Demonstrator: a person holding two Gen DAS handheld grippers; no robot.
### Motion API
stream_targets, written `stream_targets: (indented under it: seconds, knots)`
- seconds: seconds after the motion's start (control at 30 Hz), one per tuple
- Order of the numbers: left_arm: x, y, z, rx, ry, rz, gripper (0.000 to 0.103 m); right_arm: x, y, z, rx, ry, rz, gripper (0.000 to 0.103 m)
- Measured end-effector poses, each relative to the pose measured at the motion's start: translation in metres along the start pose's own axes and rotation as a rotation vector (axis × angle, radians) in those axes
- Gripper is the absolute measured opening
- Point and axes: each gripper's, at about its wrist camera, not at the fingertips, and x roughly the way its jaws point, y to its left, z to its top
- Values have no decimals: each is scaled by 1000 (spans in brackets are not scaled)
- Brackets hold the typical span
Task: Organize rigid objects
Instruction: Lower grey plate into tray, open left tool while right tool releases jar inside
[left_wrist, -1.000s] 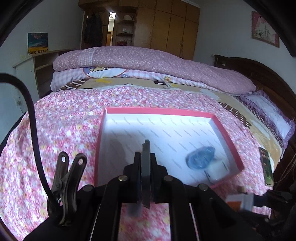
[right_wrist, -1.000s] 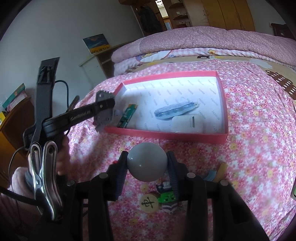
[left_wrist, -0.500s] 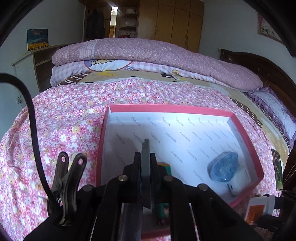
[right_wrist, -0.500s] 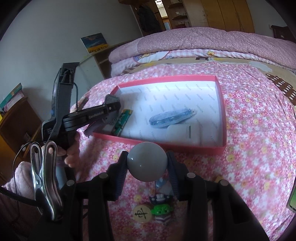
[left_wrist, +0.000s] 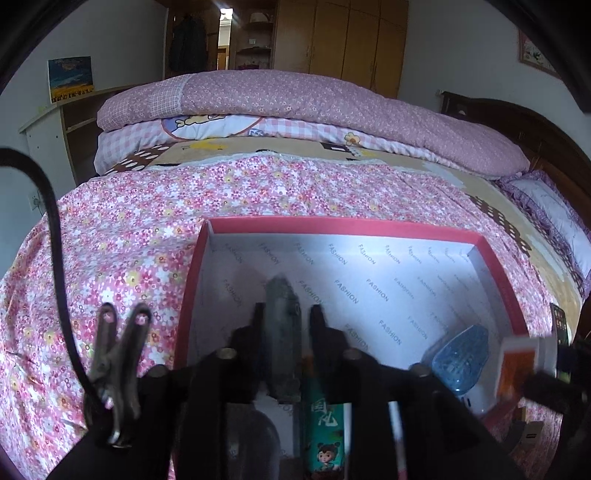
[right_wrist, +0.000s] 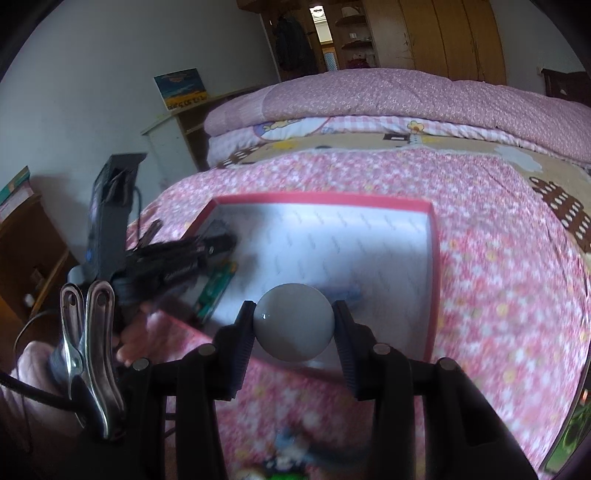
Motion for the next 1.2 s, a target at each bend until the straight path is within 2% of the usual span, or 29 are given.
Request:
stream_targets:
  seconds: [0.17, 0.33, 0.5, 0.63, 0.8, 0.9, 1.03, 1.13, 1.2]
  knots:
    - [1, -6, -2, 16, 11, 13, 43, 21, -13, 15, 4, 4, -56, 42]
    - [3, -7, -8, 13, 19, 29, 47, 35, -25, 20, 10, 18, -101, 42]
    - [0, -1, -13, -30, 20, 26, 49, 38, -34, 21, 39, 17, -97, 43]
    - [-5, 0, -18, -31, 16, 37, 52, 41, -35, 20, 44, 27, -109, 54]
    - [-12, 3, -27, -23, 14, 40, 56, 45, -33, 15, 53, 46, -93, 57]
    - [-14, 4, -29, -22, 18, 45, 58, 47, -29, 13, 43, 51, -89, 62]
    - [-15, 4, -26, -40, 39, 59, 58, 43, -21, 15, 27, 27, -85, 69]
    - [-19, 3, -26, -50, 39, 76, 58, 36, -19, 18, 21, 0, -77, 80]
    - [-22, 2, -25, -48, 31, 90, 58, 31, -16, 19, 12, -12, -76, 80]
